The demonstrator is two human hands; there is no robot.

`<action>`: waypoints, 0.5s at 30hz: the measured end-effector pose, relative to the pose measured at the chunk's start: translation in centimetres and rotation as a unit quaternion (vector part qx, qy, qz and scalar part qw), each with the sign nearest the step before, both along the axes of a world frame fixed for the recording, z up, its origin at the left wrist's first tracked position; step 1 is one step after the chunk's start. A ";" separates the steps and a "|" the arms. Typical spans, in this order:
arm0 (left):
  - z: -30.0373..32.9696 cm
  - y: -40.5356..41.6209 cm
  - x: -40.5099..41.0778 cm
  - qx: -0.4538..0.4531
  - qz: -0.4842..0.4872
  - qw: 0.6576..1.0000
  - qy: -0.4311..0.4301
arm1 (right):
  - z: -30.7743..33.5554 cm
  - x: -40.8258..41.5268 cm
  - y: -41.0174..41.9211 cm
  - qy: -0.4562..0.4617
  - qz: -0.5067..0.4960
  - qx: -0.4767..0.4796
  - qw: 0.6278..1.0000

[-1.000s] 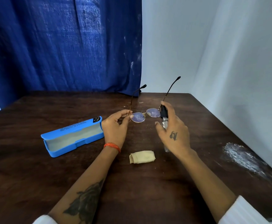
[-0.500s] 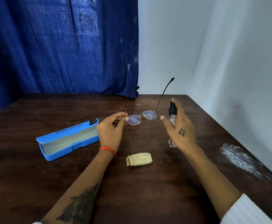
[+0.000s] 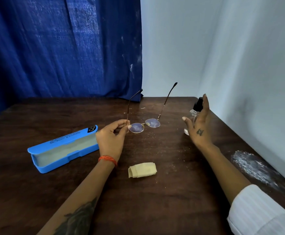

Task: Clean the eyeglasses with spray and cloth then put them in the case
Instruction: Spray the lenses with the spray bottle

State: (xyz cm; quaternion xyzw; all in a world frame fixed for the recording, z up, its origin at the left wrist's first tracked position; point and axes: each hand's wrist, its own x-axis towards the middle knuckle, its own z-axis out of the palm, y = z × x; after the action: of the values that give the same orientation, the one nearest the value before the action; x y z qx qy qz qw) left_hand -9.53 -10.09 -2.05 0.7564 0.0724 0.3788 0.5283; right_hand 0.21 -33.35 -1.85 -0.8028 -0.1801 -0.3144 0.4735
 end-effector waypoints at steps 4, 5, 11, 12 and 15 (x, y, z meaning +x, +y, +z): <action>0.0 0.0 0.1 0.000 -0.005 1.000 0.007 | -0.5 0.0 -0.2 0.015 0.000 -0.017 1.000; 0.0 0.0 0.1 -0.001 -0.007 1.000 0.008 | -0.5 -0.1 -0.3 0.018 -0.002 -0.018 1.000; 0.1 0.0 -0.3 -0.009 -0.012 1.000 0.008 | 0.6 -2.4 0.7 -0.040 -0.103 -0.035 0.993; 0.1 0.0 -0.3 -0.008 -0.013 1.000 0.007 | 1.1 -3.4 1.4 -0.087 -0.096 -0.031 0.991; 0.1 0.0 -0.5 0.001 -0.013 1.000 0.007 | 2.0 -7.1 3.8 -0.162 0.004 -0.043 0.986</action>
State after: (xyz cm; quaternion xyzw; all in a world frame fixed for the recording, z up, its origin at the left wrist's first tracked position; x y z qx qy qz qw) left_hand -9.98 -10.08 -2.00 0.7602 0.0659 0.3670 0.5320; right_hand -6.89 -29.54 0.15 -0.7604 -0.2711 -0.4300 0.4042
